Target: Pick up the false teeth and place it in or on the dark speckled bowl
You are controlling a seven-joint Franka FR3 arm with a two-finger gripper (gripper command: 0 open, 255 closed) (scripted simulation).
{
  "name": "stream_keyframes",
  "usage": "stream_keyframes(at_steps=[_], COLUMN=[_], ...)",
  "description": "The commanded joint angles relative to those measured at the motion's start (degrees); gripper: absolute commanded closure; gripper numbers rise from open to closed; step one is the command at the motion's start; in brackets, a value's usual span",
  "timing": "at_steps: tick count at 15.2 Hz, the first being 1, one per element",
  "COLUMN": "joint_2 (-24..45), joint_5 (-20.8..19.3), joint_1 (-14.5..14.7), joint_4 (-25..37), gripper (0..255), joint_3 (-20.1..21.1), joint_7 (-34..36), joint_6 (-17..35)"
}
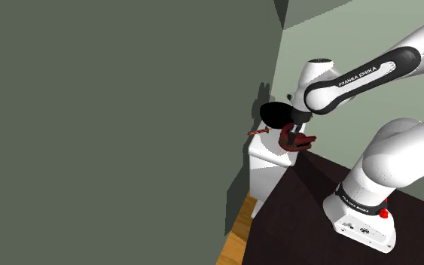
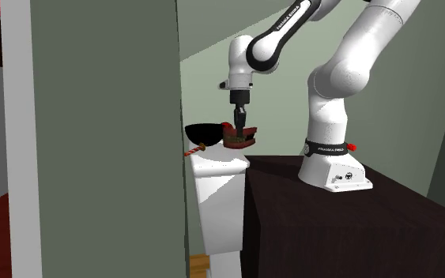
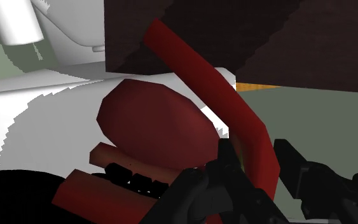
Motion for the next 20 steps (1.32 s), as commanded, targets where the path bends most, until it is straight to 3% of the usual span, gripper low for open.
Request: stream_keyframes(at_steps=[1,20], joint_2=[-2.0,-13.1], joint_5=[0.1,2.2], joint_1=[-0.1,0.1], joint_4=[0.7,10.0], gripper=[255,255], joint_3=[0.5,3.7], joint_7=[0.2,1.0], joint_6=[-2.7,-23.1])
